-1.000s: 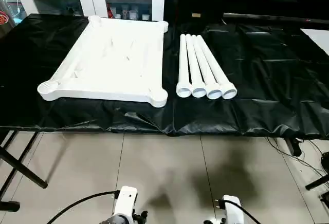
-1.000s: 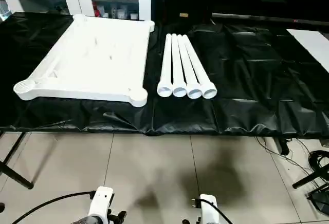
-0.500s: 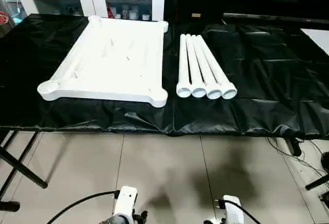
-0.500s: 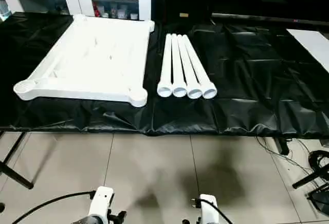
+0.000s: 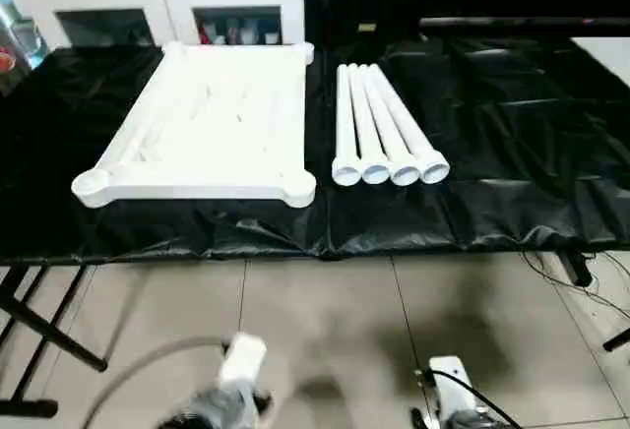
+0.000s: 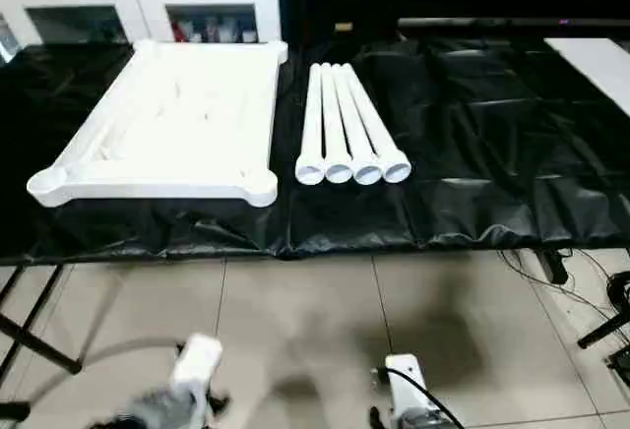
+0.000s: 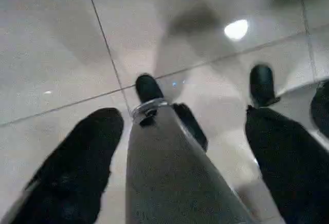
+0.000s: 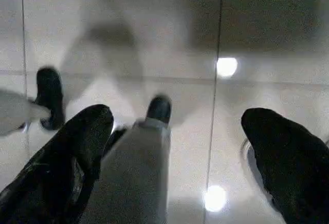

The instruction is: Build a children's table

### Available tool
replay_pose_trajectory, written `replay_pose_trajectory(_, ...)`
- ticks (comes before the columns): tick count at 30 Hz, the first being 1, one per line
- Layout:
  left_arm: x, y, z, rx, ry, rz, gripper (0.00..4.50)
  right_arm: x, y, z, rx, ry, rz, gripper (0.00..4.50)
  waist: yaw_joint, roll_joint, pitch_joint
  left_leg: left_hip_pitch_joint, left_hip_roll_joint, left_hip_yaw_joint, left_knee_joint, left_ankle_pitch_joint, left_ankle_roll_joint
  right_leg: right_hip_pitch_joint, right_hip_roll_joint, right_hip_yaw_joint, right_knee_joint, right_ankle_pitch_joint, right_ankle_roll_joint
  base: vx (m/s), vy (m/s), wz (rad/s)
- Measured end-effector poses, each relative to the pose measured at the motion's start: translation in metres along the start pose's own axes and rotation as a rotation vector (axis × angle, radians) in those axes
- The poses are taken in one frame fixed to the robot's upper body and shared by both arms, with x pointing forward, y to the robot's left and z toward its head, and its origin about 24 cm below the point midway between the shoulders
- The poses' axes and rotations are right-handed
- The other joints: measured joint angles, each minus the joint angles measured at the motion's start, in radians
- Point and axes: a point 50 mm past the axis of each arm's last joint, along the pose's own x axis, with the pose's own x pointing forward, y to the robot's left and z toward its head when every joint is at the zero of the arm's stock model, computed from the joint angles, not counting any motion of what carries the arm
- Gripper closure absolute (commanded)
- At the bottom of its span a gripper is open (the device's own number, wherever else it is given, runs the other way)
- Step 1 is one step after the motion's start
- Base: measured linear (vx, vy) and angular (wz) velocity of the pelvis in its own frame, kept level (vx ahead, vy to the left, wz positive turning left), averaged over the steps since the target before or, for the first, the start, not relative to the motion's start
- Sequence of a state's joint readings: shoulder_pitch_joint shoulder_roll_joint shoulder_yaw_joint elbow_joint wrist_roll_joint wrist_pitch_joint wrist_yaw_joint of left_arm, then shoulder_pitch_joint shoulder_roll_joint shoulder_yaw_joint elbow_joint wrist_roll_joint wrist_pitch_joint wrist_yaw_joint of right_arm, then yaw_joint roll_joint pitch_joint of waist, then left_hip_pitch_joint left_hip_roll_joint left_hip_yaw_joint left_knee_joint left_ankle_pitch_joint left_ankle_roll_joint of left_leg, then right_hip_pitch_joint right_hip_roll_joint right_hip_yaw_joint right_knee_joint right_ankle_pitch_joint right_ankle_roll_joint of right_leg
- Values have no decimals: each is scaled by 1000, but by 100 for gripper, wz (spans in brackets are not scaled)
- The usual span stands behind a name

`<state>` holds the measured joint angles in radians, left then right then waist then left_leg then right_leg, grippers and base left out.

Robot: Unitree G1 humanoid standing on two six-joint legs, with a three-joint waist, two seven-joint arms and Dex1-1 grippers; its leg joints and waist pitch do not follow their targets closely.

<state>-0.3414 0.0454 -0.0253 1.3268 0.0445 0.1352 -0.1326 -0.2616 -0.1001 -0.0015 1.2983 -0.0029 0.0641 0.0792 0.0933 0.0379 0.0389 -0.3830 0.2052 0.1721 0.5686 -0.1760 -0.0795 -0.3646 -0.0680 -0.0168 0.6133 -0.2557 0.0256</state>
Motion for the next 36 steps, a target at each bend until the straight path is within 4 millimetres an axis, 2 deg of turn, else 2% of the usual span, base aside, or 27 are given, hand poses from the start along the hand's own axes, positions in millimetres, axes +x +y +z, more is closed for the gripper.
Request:
replay_pose_trajectory(1, -1, 5, 7, -21, -40, 2, 8, 0, -2, 7, -16, -38, -17, 0, 1, 0, 0, -3, 0, 0, 1, 1, 2, -3, -1, -1, 1, 1, 0, 0, 0, 0)
replay_pose_trajectory(5, -7, 21, 35, -93, -228, -16, 8, -5, -11, 40, -52, -255, 8, 0, 5, 1, 0, -2, -1, 2, 2, 3, 5, -1, -5, -1, 2, 2, 0, 0, 0, 0)
replay_pose_trajectory(8, -15, 25, 42, -84, -377, -65, 8, -14, -12, 56, -97, -405, 92, 0, 8, -3, -1, -3, -1, 3, 2, 3, 7, -1, -6, -2, 1, 2, 0, 0, 0, 0)
replay_pose_trajectory(10, -19, 29, 42, -66, -417, -64, 8, -16, -14, 56, -109, -432, 105, 0, 9, -5, -1, -4, -1, 3, 2, 4, 9, -1, -6, -2, 1, 2, 0, 0, 0, 0)
replay_pose_trajectory(13, -32, 41, 35, 2, -506, -47, 8, -29, -22, 46, -143, -504, 121, 0, 20, -7, -1, -5, -1, 3, 2, 3, 12, -1, -6, -3, -1, 2, 1, 0, 0, 0)
replay_pose_trajectory(15, -43, 51, 31, 38, -550, -27, 8, -38, -29, 41, -159, -539, 133, 0, 21, -8, 0, -6, -1, 3, 2, 2, 10, -2, -6, -3, -2, 2, 2, 0, 0, 0)
replay_pose_trajectory(19, -69, 53, 29, 102, -663, -25, 8, -70, -26, 39, -187, -666, 212, 0, 23, -6, 0, -4, -1, 4, 1, 1, 9, 0, -6, -2, -4, 2, 3, 0, 0, 0)
replay_pose_trajectory(22, -96, 45, 33, 123, -786, -53, 8, -104, -20, 40, -194, -757, 283, 0, 23, -4, 1, -3, -1, 4, 0, 1, 8, 1, -5, -1, -4, 2, 5, 0, 0, 0)
replay_pose_trajectory(23, -111, 42, 38, 114, -849, -50, 8, -120, -19, 45, -183, -802, 308, 0, 23, -3, 2, -3, -1, 4, -1, 1, 8, 1, -5, -1, -4, 2, 5, 0, 0, 0)
replay_pose_trajectory(27, -140, 37, 68, 74, -1004, -13, 8, -153, -17, 78, -115, -952, 349, 0, 21, -3, 1, -1, -2, 3, -2, 1, 8, -1, -5, 0, -3, 4, 11, 0, 0, 0)
replay_pose_trajectory(31, -161, 44, 98, 24, -1107, 90, 8, -172, -23, 119, 8, -1103, 295, 0, 18, -7, 2, -1, -2, 2, -3, 2, 7, -3, -3, 1, -2, 8, 15, 0, 0, 0)
replay_pose_trajectory(33, -170, 49, 123, 36, -1159, 113, 8, -181, -24, 150, 68, -1231, 210, 0, 18, -18, 2, -4, -2, 2, -3, 4, 4, -9, -3, 1, 1, 11, 15, 0, 0, 0)
replay_pose_trajectory(35, -179, 51, 140, 54, -1188, 121, 8, -184, -29, 167, 104, -1252, 138, 0, 21, -27, -5, -4, -2, 2, -2, 8, 1, -8, -2, 2, 1, 12, 16, 0, 0, 0)
replay_pose_trajectory(36, -181, 52, 143, 48, -1187, 128, 8, -182, -31, 170, 110, -1234, 127, 0, 20, -36, -8, -3, -2, 2, -2, 8, 1, -7, -2, 3, 1, 12, 15, 0, 0, 0)
